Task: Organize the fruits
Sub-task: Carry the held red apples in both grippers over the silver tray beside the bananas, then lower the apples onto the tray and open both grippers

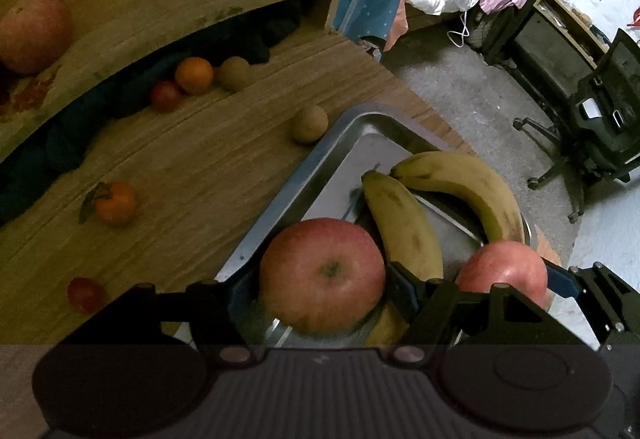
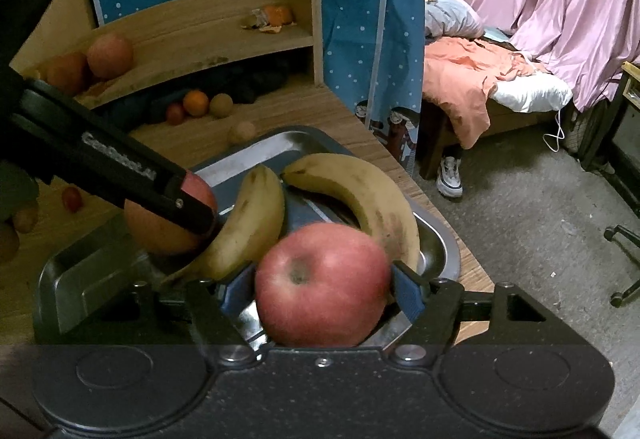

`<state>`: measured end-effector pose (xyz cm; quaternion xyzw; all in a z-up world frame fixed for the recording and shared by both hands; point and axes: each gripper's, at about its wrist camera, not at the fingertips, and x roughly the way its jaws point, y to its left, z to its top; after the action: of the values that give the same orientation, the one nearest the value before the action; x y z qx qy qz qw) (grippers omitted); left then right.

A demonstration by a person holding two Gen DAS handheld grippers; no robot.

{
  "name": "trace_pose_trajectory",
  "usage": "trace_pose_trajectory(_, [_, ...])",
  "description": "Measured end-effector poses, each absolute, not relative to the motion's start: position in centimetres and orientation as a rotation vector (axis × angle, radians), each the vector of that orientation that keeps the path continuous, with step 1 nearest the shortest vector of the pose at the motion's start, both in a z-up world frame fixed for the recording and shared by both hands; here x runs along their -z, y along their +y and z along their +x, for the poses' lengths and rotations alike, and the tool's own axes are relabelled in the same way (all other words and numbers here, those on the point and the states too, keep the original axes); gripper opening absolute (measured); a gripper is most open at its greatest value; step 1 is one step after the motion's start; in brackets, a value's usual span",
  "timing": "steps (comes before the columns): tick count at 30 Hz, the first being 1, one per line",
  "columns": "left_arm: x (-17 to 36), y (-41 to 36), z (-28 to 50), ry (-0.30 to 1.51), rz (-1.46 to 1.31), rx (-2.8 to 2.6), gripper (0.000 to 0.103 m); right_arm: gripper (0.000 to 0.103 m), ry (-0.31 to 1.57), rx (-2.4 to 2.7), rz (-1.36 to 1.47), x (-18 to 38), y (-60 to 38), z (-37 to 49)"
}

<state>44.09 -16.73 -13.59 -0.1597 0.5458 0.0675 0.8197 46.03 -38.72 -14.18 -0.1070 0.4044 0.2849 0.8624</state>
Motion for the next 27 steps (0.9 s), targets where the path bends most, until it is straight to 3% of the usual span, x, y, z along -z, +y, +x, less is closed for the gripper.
trace_pose_trajectory(11, [10.8,-15.6,41.0,1.076,-0.307,-0.145,0.098,0.092,0.801,-0.523,-0.222,12.4,-38.6,43.7])
trace_pose_trajectory(15, [9.7,-14.5,39.0,1.044,-0.299,-0.156,0.1,0.099,0.771,-0.493,-0.208,11.0,-38.5,42.0])
trace_pose_trajectory(27, [7.6,-9.4,30.4,1.003,-0.304,-0.237,0.103,0.102,0.729,-0.447,-0.178,8.1,-35.7,33.9])
